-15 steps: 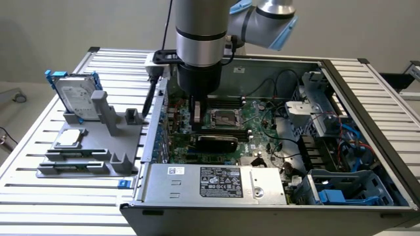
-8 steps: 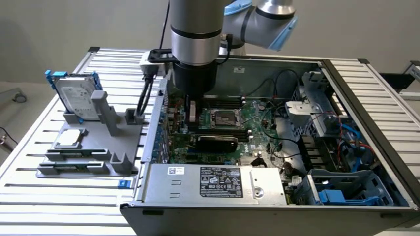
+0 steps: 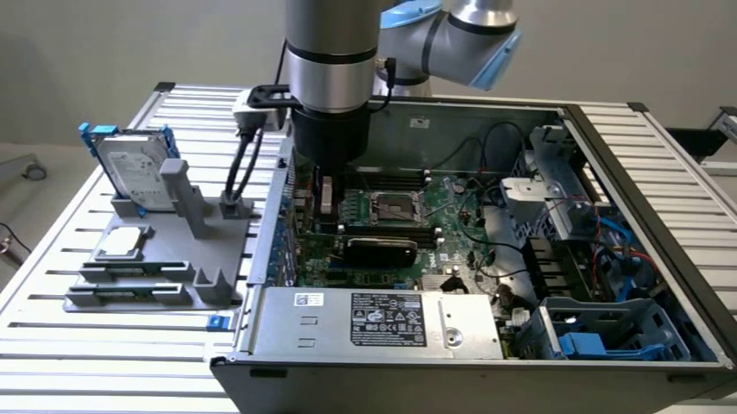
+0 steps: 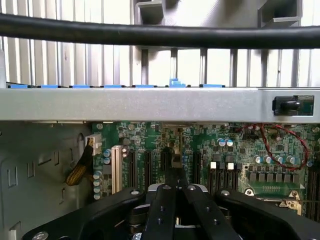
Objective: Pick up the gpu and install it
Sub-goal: 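Press down on the gpu until it lock into place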
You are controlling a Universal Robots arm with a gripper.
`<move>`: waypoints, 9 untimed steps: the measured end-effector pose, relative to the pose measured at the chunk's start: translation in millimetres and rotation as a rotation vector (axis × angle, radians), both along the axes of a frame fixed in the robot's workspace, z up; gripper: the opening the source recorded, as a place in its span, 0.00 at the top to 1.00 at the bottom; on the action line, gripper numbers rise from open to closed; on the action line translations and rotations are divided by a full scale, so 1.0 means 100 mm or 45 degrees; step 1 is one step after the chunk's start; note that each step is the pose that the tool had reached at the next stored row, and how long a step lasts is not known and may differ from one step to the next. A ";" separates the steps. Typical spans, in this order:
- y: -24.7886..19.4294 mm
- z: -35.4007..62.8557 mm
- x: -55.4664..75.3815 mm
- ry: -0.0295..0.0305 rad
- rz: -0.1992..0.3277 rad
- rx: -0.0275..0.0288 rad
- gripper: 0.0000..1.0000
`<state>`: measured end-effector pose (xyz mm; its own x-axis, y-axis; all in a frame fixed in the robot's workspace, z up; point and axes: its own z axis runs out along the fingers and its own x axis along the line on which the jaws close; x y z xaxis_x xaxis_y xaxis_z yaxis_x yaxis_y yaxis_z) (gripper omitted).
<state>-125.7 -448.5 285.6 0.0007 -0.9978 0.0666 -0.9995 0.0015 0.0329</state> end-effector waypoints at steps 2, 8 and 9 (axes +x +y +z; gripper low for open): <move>0.000 0.009 -0.02 0.0016 0.000 -0.0020 0.89; 0.000 0.045 -0.09 0.0077 0.000 -0.0064 0.89; 0.000 0.050 -0.10 0.0087 0.000 -0.0073 0.89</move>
